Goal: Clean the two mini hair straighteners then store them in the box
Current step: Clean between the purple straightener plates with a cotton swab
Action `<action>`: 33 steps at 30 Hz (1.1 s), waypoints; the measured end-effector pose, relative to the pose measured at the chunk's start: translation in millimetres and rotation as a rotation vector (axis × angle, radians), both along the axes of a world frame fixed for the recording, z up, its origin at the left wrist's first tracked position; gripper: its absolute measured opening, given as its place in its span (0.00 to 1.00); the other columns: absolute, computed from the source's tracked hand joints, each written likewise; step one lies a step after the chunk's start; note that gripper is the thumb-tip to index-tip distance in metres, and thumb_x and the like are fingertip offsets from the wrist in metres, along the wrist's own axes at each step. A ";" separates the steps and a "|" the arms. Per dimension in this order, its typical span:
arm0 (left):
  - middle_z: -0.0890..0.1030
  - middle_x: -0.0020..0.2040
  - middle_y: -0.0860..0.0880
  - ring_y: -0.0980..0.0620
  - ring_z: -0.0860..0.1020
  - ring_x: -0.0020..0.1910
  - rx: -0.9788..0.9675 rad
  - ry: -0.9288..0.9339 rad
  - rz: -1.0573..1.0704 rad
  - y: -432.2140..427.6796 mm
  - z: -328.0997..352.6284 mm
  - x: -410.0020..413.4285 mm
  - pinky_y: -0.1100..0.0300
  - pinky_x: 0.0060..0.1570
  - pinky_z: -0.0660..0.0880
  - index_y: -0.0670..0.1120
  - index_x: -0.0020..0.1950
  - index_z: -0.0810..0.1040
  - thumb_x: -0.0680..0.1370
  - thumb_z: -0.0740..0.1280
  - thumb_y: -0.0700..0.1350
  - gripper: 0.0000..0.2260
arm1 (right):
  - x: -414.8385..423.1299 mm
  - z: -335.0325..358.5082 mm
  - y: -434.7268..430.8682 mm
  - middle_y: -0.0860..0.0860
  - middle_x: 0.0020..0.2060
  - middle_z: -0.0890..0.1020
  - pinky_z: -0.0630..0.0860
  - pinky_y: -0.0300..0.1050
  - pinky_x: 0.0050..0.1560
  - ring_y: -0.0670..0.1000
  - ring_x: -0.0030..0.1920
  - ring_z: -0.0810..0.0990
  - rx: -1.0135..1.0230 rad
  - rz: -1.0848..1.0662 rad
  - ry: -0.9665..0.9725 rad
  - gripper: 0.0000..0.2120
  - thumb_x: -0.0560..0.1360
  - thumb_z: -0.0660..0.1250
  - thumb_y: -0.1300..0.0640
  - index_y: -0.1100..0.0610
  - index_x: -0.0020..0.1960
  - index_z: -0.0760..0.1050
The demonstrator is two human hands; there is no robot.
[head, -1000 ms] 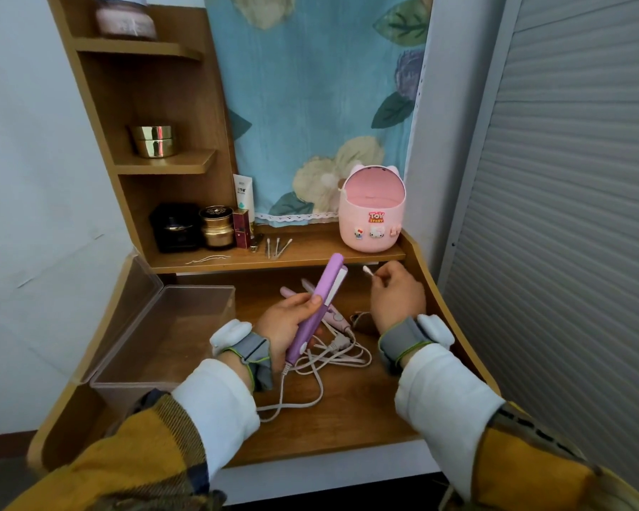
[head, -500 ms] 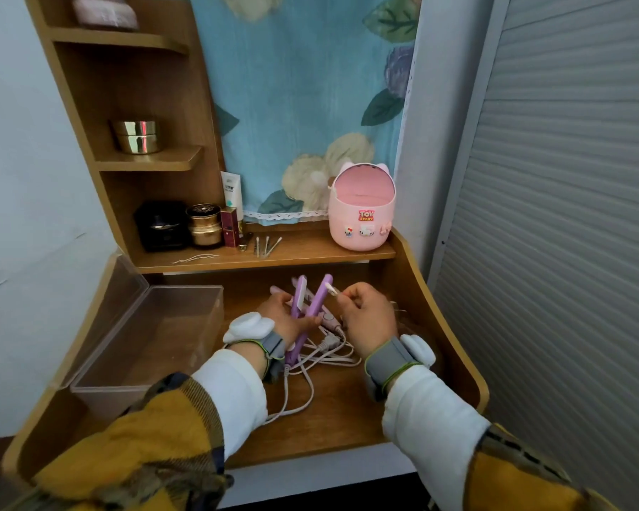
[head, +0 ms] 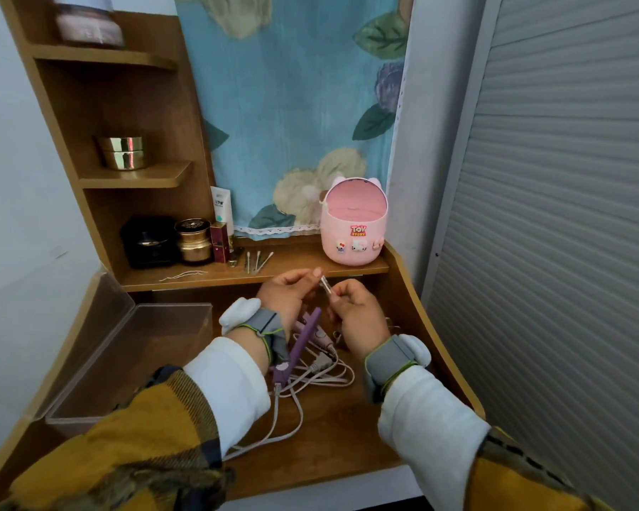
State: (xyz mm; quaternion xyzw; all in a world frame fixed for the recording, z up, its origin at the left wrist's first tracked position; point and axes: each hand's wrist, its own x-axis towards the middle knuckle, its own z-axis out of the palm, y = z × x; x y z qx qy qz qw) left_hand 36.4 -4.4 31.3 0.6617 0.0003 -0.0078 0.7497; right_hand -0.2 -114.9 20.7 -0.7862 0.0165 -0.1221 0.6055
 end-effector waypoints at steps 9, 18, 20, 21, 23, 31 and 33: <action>0.80 0.32 0.48 0.52 0.75 0.31 -0.158 -0.018 -0.129 -7.4 10.2 10.3 0.58 0.38 0.74 0.46 0.40 0.80 0.75 0.69 0.43 0.04 | 11.4 19.5 0.0 0.52 0.28 0.73 0.66 0.35 0.26 0.46 0.25 0.68 0.198 0.005 -0.129 0.08 0.79 0.58 0.66 0.58 0.42 0.71; 0.80 0.28 0.54 0.61 0.76 0.25 -0.337 -0.226 0.059 -26.5 77.3 45.8 0.68 0.27 0.74 0.45 0.43 0.78 0.76 0.67 0.38 0.04 | 31.1 32.4 -17.8 0.53 0.45 0.81 0.80 0.50 0.48 0.54 0.45 0.82 0.267 -0.251 -0.120 0.11 0.72 0.68 0.64 0.50 0.43 0.69; 0.81 0.30 0.55 0.61 0.77 0.27 -0.291 -0.349 0.111 -30.5 97.1 55.9 0.68 0.32 0.75 0.46 0.42 0.78 0.76 0.67 0.37 0.04 | 31.1 32.6 -20.8 0.53 0.45 0.81 0.80 0.48 0.47 0.52 0.43 0.82 0.234 -0.230 -0.090 0.10 0.73 0.67 0.63 0.49 0.43 0.70; 0.81 0.30 0.55 0.61 0.78 0.29 -0.252 -0.418 0.135 -34.1 105.4 63.2 0.67 0.34 0.77 0.47 0.42 0.77 0.76 0.68 0.37 0.06 | 32.1 32.5 -22.1 0.54 0.43 0.81 0.79 0.45 0.43 0.51 0.39 0.81 0.238 -0.199 -0.086 0.10 0.74 0.65 0.64 0.50 0.42 0.70; 0.82 0.34 0.55 0.56 0.79 0.35 -0.122 -0.551 0.186 -39.5 114.5 74.0 0.60 0.41 0.78 0.51 0.41 0.77 0.75 0.69 0.39 0.07 | 30.9 29.8 -22.5 0.54 0.39 0.80 0.76 0.40 0.37 0.49 0.32 0.78 0.235 -0.153 -0.086 0.11 0.75 0.63 0.67 0.52 0.41 0.71; 0.83 0.53 0.52 0.54 0.79 0.53 0.660 -0.556 0.091 -50.9 88.5 90.9 0.66 0.56 0.71 0.50 0.59 0.80 0.75 0.69 0.49 0.13 | 29.9 6.9 -26.2 0.52 0.34 0.80 0.73 0.37 0.32 0.46 0.29 0.75 0.088 -0.159 -0.028 0.10 0.74 0.64 0.67 0.53 0.40 0.73; 0.81 0.54 0.54 0.55 0.77 0.51 0.682 -0.538 0.083 -42.9 84.8 85.2 0.67 0.54 0.69 0.49 0.63 0.77 0.74 0.70 0.48 0.17 | 30.3 5.2 -27.5 0.52 0.35 0.80 0.72 0.36 0.32 0.46 0.28 0.75 0.060 -0.163 -0.014 0.10 0.74 0.64 0.67 0.53 0.41 0.73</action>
